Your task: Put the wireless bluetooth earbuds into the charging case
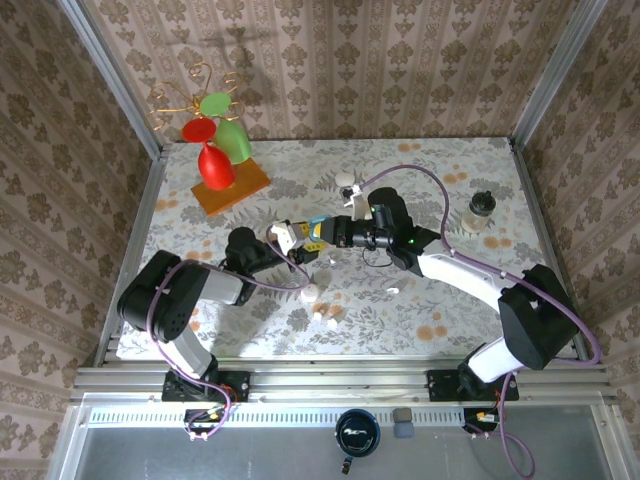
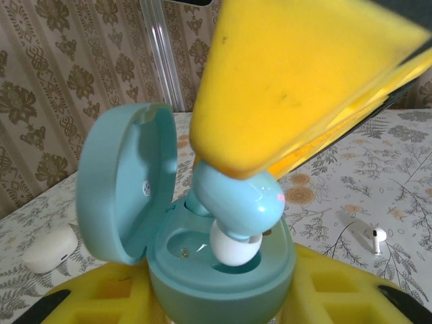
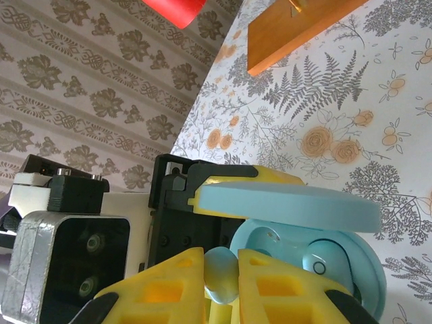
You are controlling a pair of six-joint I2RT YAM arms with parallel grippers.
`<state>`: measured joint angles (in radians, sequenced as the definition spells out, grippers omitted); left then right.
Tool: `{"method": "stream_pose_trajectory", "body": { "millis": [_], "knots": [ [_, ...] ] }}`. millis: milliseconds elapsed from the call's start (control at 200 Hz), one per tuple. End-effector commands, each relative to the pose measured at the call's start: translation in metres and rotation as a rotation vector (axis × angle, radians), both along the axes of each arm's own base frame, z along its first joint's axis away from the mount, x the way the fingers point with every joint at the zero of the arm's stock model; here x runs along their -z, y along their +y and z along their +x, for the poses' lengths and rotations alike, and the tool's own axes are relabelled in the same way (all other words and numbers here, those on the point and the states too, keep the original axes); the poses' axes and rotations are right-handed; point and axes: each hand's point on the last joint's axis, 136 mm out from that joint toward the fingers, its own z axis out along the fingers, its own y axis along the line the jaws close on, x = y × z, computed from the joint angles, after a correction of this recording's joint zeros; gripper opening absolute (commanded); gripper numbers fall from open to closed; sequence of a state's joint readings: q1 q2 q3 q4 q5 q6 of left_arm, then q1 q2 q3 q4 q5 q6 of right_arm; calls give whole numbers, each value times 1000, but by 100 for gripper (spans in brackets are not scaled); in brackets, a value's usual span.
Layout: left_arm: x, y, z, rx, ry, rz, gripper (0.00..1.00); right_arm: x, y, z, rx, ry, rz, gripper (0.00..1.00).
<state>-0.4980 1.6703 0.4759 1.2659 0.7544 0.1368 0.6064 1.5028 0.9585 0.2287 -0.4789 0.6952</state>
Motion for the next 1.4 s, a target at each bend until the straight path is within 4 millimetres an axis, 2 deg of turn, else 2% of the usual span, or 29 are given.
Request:
{"method": "stream_pose_trajectory", "body": {
  "millis": [0,235,650,835,1145,1395],
  "knots": [
    [-6,-4,0,20,-52,-7,37,-11,4,4,-8,-49,-1,17],
    [-10,-4,1,13,-66,-11,38,7,3,4,0,-19,-51,17],
    [-14,-2,-1,6,-72,-16,38,25,8,3,-5,-3,-112,19],
    [-15,0,-4,6,-74,-17,38,23,5,6,22,-14,-136,25],
    [-13,0,-5,4,-71,-14,38,10,-3,7,54,-45,-137,43],
    [-11,7,-3,-17,-62,-11,38,-1,-8,4,69,-81,-112,49]
  ]
}}
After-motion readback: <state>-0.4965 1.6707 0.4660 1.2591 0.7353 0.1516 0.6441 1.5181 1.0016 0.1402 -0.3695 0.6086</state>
